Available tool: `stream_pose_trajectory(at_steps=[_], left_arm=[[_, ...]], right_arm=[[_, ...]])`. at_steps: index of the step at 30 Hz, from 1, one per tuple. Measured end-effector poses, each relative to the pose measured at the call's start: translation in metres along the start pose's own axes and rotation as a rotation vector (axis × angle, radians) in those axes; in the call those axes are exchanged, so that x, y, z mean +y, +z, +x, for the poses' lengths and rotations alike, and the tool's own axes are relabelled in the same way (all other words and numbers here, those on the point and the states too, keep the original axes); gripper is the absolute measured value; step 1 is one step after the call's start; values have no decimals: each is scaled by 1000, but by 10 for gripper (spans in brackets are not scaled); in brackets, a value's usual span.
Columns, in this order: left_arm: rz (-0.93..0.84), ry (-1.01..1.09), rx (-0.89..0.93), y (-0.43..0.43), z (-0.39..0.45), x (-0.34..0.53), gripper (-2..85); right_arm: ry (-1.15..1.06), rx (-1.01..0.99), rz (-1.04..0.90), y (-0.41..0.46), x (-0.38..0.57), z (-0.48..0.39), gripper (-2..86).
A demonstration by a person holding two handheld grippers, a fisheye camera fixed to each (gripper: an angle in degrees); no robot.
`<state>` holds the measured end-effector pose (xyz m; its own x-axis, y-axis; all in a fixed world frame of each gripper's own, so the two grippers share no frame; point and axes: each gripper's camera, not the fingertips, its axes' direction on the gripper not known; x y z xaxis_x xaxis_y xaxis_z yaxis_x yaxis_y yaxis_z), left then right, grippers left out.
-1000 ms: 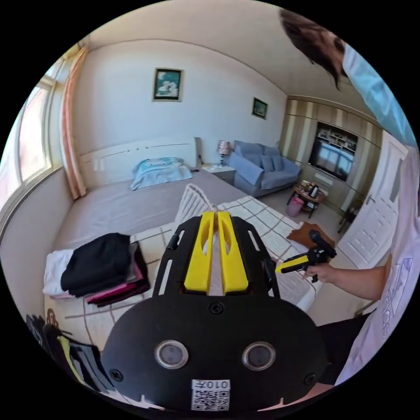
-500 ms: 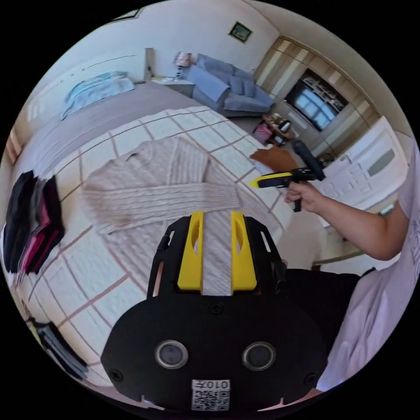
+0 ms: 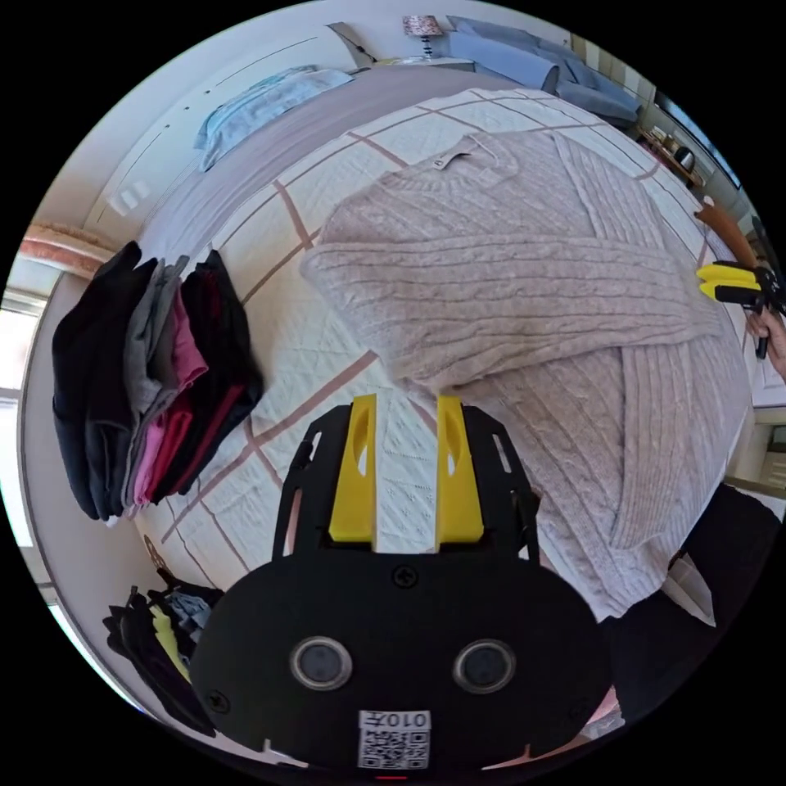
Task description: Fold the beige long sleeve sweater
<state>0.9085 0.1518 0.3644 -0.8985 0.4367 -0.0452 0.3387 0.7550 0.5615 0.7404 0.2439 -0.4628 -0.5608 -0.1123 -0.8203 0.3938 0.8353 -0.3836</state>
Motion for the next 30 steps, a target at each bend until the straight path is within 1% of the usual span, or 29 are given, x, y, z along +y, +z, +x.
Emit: stream_pose_trajectory(at_steps=[3,5,7,10,11,13,14,18,20,21,23,25,27,30], left_arm=[[-7,22,35,-2,-7,-9,42],[-11,25,60,-7,-14,-9,26],[-12,-37,114,-18,-33,-2,11],[4,-132,188,-26,-58,14,4],[4,-146,204,-26,-62,17,3],[6,-177,240,-25,-70,25,3],[7,-186,250,-26,-73,26,4],[47,-323,265,-49,-99,45,7],[81,-403,276,-64,-113,60,6],[115,-432,262,-79,-118,66,5],[183,-376,193,-104,-112,61,4],[202,-222,120,-118,-95,35,4],[197,-149,114,-113,-88,13,5],[163,-81,171,-89,-86,-17,7]], right_arm=[[-45,68,-27,7,-4,-15,57],[-62,104,-78,-6,-9,-24,42],[-22,70,-52,-27,-7,-20,37],[91,-56,-5,-43,1,3,35],[75,-83,-18,-35,3,7,36],[35,-60,-95,-21,2,9,35],[23,-50,-94,-23,2,11,34],[131,-82,54,-60,15,26,23],[76,-116,186,-85,19,14,21],[47,-117,214,-89,18,9,20],[-104,-97,262,-90,9,-16,23],[-158,-89,241,-77,-3,-27,26],[-176,-120,193,-61,-15,-30,26],[-185,-121,79,-29,-28,-31,23]])
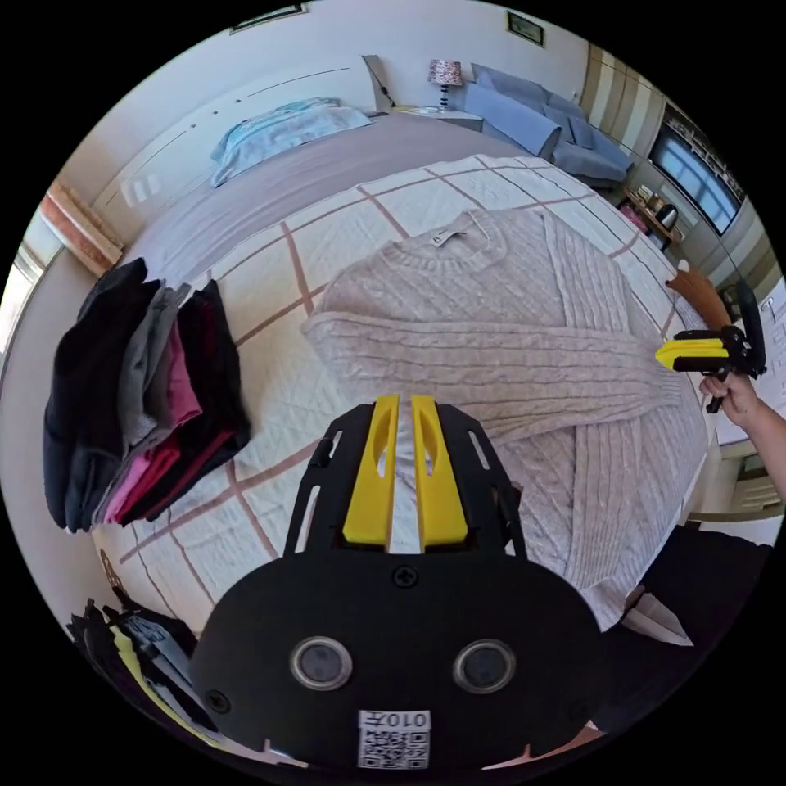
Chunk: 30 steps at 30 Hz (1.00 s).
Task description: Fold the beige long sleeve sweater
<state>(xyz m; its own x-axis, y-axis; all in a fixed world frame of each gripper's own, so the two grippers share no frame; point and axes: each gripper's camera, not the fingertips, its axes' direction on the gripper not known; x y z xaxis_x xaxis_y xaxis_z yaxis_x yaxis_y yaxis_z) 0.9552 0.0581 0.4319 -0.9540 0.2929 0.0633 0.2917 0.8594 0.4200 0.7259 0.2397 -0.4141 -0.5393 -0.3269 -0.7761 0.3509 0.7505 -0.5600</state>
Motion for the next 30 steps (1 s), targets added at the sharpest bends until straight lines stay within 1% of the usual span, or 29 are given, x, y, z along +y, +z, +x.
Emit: stream_pose_trajectory(at_steps=[1,2,4,6,8,9,10,11,13,15,16,17,18,20,23,27,30], left_arm=[[-66,4,7,20,-2,-5,8],[-103,5,11,30,-4,-6,8],[-36,-35,80,33,-18,-4,12],[-48,-9,131,16,-30,-13,22],[104,-18,78,-23,-42,-21,36],[207,0,17,-45,-50,-31,47],[233,42,-24,-54,-61,-49,55],[220,71,-31,-54,-67,-61,59],[106,214,-27,-27,-89,-108,71],[14,296,24,4,-105,-133,75],[-45,317,62,21,-114,-146,77],[-73,322,84,29,-118,-151,78],[-108,338,133,40,-124,-158,79],[-141,356,198,53,-129,-163,78],[-175,366,233,66,-135,-166,71],[-191,352,277,72,-146,-169,46],[-174,362,323,65,-146,-164,25]], right_arm=[[3,9,-89,17,0,3,23],[-7,-24,-78,18,2,6,24],[-16,-25,-80,2,1,10,28],[-60,16,-36,-25,-4,13,37],[-149,103,175,-66,-19,24,54],[-183,134,216,-73,-26,28,59],[-258,182,249,-79,-47,37,65],[-328,209,224,-78,-75,50,70],[-414,250,136,-67,-124,68,72],[-485,294,91,-53,-168,83,77],[-515,295,66,-44,-194,92,85],[-545,276,0,-32,-219,100,91],[-559,269,-39,-26,-229,103,93],[-593,239,-172,-2,-257,112,99],[-607,208,-252,21,-266,117,96],[-550,190,-208,28,-261,122,67],[-579,178,-205,25,-247,111,41]])
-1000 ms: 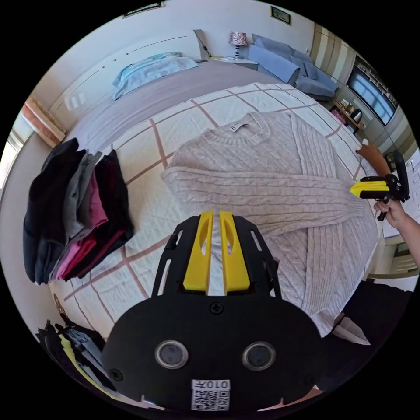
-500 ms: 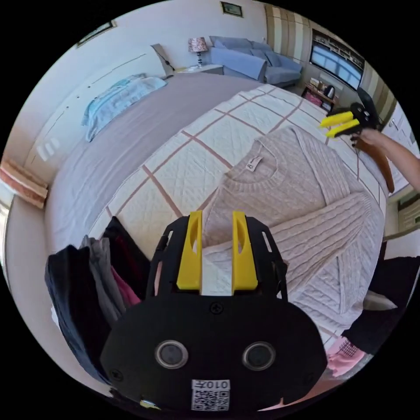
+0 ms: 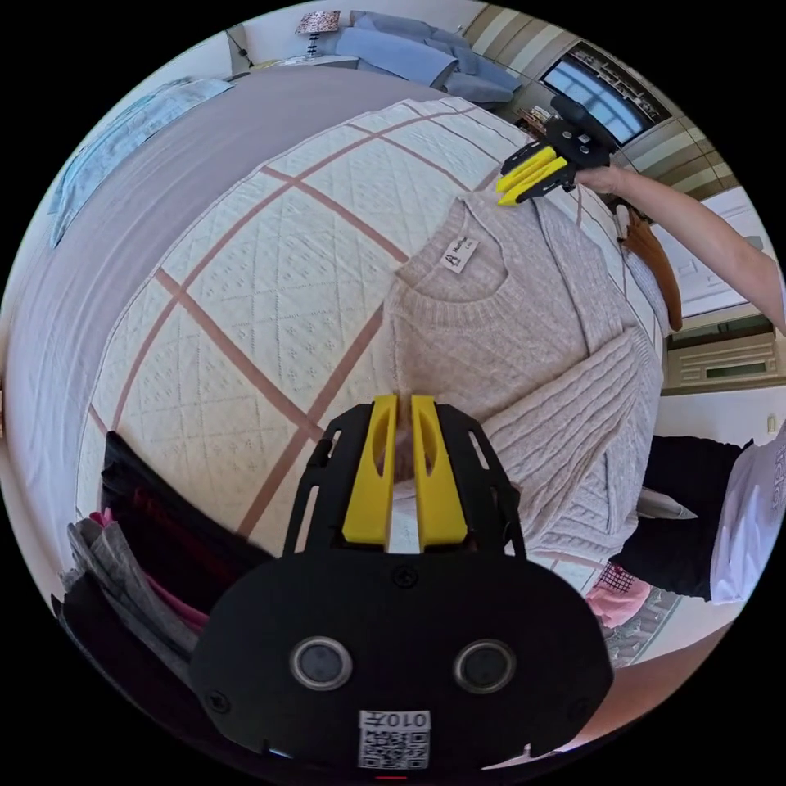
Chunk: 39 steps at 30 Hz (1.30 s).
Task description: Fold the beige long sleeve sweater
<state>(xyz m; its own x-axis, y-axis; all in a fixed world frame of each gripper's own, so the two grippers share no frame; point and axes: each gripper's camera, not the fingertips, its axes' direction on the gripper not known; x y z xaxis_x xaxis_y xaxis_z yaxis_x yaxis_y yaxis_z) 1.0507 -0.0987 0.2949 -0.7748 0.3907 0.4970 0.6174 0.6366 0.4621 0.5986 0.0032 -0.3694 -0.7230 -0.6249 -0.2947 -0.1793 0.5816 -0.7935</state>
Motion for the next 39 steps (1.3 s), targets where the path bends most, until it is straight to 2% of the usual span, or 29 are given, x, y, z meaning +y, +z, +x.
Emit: stream_pose_trajectory(at_steps=[2,5,7,10,15,19,23,32,35,39], left_arm=[[47,-4,-33,-12,9,8,18],[167,-8,-105,-46,42,30,11],[228,15,-175,-72,88,57,9],[246,25,-182,-86,158,97,7],[173,20,-100,-67,282,156,4],[42,11,-67,-5,352,188,3],[-43,2,-61,46,371,193,3],[-39,61,-103,67,394,193,12],[-97,86,-119,92,407,187,22],[-187,43,7,127,410,191,37]], right_arm=[[-3,97,28,-11,13,-17,37],[34,103,159,-44,45,-38,37],[35,100,221,-64,73,-61,38],[24,75,273,-92,127,-115,39],[39,24,191,-87,206,-221,40],[148,-94,74,-16,244,-282,41],[192,-86,-21,45,243,-298,40],[147,-11,-43,79,242,-298,39],[143,8,-66,107,237,-296,38],[182,-76,-130,133,238,-299,33]])
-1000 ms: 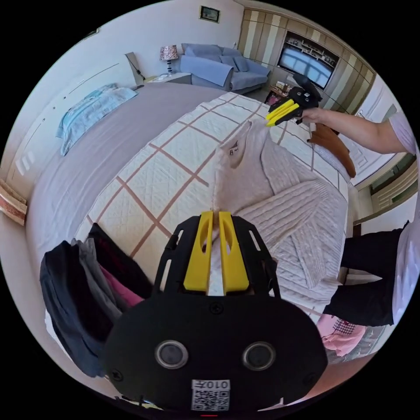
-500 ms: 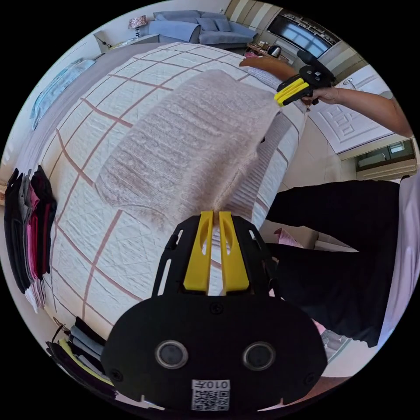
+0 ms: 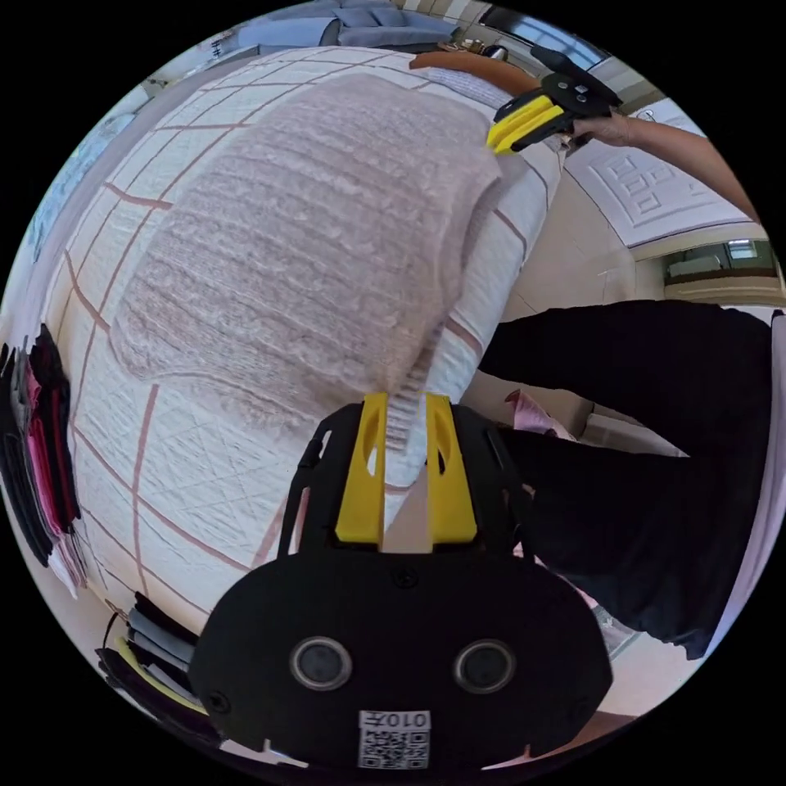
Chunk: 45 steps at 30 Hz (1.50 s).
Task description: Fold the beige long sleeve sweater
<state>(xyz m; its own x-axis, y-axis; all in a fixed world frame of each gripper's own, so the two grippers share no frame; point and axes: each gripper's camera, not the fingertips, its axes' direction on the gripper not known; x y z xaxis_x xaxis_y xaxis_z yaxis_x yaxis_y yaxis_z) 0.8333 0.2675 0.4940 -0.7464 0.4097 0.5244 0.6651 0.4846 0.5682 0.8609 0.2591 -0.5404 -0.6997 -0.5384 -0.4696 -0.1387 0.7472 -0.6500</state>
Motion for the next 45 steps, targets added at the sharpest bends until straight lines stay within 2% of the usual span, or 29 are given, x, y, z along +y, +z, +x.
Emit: stream_pose_trajectory(at_steps=[3,7,10,12,15,16,18,21,22,24,28,31,35,37,40,45], left_arm=[[75,-24,50,-13,8,11,44],[217,-88,-29,-46,3,5,47],[210,-128,-88,-32,-15,-18,48],[167,-120,-110,-13,-22,-33,47],[40,-110,-92,34,-27,-43,43],[50,-124,-81,48,-28,-39,41],[133,-165,-60,53,-33,-27,37],[130,-235,32,49,-49,-24,30],[144,-250,42,43,-52,-23,27],[201,-246,7,28,-49,-25,24],[318,-69,-87,-9,-20,-68,35],[371,62,-77,-3,4,-117,45],[334,156,-69,33,28,-172,51],[269,146,-1,69,34,-190,50],[170,98,78,114,34,-193,44],[272,-72,196,135,9,-175,26]], right_arm=[[134,-92,21,2,19,4,20],[424,-22,292,-28,33,22,13],[551,19,436,-21,16,37,12],[549,24,412,-5,-4,44,11],[516,43,265,39,-34,51,11],[503,30,198,62,-40,54,11],[491,62,297,69,-34,52,13],[543,-107,307,58,-22,67,17],[577,-172,362,48,-11,72,20],[693,-170,431,37,11,77,27],[833,-147,477,42,32,89,69],[865,-281,500,62,19,105,111],[968,-393,492,91,5,122,131],[1010,-417,490,96,1,123,128],[1070,-348,450,94,-11,115,115],[1117,-339,370,93,-34,101,63]])
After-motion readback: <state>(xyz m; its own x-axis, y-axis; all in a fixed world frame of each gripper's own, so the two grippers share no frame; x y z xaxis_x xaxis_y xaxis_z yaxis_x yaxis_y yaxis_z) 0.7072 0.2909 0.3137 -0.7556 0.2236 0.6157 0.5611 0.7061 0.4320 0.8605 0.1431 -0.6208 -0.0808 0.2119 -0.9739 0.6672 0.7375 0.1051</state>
